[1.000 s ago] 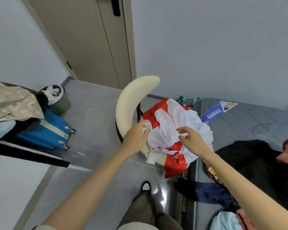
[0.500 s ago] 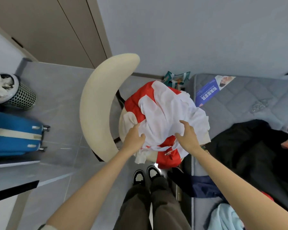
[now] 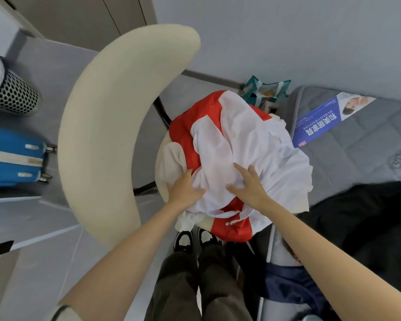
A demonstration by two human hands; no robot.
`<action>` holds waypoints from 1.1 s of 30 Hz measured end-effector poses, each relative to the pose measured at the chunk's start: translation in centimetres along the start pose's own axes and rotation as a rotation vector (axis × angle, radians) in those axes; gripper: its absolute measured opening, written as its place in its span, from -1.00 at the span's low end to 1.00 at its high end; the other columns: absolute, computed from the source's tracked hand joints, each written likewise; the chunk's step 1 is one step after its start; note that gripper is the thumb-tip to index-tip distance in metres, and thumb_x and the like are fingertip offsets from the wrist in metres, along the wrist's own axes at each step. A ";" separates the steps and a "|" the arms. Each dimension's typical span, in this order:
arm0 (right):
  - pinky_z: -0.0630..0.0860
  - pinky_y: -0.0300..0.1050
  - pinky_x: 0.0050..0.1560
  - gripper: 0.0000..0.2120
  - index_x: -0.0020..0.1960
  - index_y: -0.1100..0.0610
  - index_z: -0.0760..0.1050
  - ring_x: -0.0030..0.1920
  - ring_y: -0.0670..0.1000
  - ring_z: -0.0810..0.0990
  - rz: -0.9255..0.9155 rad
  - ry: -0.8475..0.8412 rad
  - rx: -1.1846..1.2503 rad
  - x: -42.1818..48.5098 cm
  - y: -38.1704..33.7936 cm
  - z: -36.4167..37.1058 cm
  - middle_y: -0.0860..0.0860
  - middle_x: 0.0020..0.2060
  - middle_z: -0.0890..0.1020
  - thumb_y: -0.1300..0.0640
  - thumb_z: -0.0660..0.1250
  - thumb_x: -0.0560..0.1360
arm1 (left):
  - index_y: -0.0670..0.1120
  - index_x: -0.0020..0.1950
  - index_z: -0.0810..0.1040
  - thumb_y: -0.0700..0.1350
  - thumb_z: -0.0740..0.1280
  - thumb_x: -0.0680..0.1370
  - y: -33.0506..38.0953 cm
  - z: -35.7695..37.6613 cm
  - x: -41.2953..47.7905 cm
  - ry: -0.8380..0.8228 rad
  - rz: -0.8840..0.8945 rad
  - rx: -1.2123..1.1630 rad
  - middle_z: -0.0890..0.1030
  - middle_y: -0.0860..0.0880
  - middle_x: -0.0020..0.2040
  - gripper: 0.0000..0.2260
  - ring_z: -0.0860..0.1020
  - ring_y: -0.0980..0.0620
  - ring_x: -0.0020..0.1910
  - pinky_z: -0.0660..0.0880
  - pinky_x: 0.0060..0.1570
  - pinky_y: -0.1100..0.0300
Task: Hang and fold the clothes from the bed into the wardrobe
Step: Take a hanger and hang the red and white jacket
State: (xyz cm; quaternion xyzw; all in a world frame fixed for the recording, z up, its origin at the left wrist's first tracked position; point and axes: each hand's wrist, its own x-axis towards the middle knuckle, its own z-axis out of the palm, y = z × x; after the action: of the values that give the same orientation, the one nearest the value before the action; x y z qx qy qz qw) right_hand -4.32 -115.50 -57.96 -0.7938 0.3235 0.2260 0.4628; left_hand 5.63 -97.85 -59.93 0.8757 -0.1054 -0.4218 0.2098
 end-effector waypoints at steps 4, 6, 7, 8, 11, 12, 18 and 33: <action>0.13 -0.05 0.45 -0.33 0.55 -0.06 0.09 0.52 0.10 0.10 -0.033 -0.026 -0.039 -1.1 0.0 -1.2 0.12 0.54 0.02 0.11 0.32 0.55 | -0.19 0.20 0.47 -0.06 0.23 0.59 1.0 -0.5 -2.4 0.028 0.076 -0.106 0.60 -0.11 0.08 -0.74 0.55 -0.06 0.02 0.36 -0.14 0.18; 0.16 -0.03 0.46 -0.36 0.54 -0.04 0.12 0.51 0.09 0.12 -0.082 -0.017 -0.055 -2.4 -0.5 -2.0 0.10 0.54 0.07 0.18 0.31 0.55 | -0.16 0.23 0.48 -0.06 0.20 0.62 2.3 -2.1 -4.4 0.080 0.093 -0.199 0.59 -0.06 0.07 -0.74 0.51 0.00 0.00 0.38 -0.09 0.16; 0.19 -0.01 0.46 -0.38 0.53 -0.01 0.16 0.50 0.09 0.15 -0.115 -0.007 -0.059 -3.1 -0.9 -2.5 0.10 0.52 0.13 0.20 0.31 0.54 | -0.12 0.28 0.46 -0.05 0.19 0.63 2.9 -3.2 -5.4 0.096 0.099 -0.256 0.58 -0.02 0.10 -0.73 0.51 0.02 0.03 0.41 -0.03 0.15; 0.22 -0.01 0.44 -0.39 0.52 0.02 0.19 0.47 0.08 0.20 -0.149 0.000 -0.062 -4.1 -1.3 -3.0 0.09 0.49 0.21 0.23 0.31 0.53 | -0.10 0.32 0.45 -0.04 0.19 0.63 3.6 -4.4 -6.5 0.111 0.108 -0.315 0.57 0.00 0.13 -0.71 0.51 0.02 0.07 0.44 0.04 0.12; 0.28 -0.19 0.35 -0.41 0.45 0.03 0.30 0.35 -0.03 0.33 -0.244 -0.032 -0.053 -7.1 -2.9 -4.1 -0.02 0.39 0.36 0.27 0.36 0.47 | -0.10 0.34 0.44 -0.06 0.20 0.63 5.6 -8.0 -10.1 0.147 0.155 -0.450 0.57 -0.07 0.19 -0.70 0.53 -0.04 0.15 0.46 0.20 -0.02; 0.29 -0.29 0.30 -0.41 0.42 0.01 0.33 0.31 -0.10 0.35 -0.272 -0.055 -0.056 -8.1 -3.6 -4.4 -0.06 0.36 0.39 0.28 0.38 0.45 | -0.12 0.33 0.44 -0.08 0.22 0.63 6.3 -9.2 -11.3 0.157 0.175 -0.497 0.57 -0.10 0.19 -0.70 0.53 -0.06 0.15 0.46 0.21 -0.06; 0.34 -0.43 0.20 -0.50 0.23 -0.13 0.45 0.18 -0.28 0.45 -0.348 -0.141 -0.025 -15.0 -7.3 -3.7 -0.30 0.14 0.51 0.11 0.51 0.36 | -0.10 0.40 0.39 -0.14 0.24 0.62 10.2 -15.0 -19.3 0.049 0.229 -0.911 0.55 -0.10 0.28 -0.67 0.53 -0.07 0.25 0.49 0.23 -0.02; 0.37 -0.41 -0.25 -0.93 -0.01 0.11 0.54 -0.19 -0.08 0.52 -0.505 0.065 0.035 -31.9 -13.8 1.3 -0.08 -0.19 0.58 0.13 0.33 0.53 | -0.11 0.31 0.38 -0.21 0.24 0.62 8.8 -19.3 -36.2 -0.089 0.512 -1.023 0.56 -0.11 0.10 -0.74 0.62 0.02 -0.06 0.59 -0.07 0.12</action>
State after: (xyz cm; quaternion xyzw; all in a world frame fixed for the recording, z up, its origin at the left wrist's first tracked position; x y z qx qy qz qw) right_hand -16.41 -99.66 -29.41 -0.8481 0.1337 0.0720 0.5076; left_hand -1.80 -87.20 -20.04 0.5906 -0.1053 -0.3911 0.6979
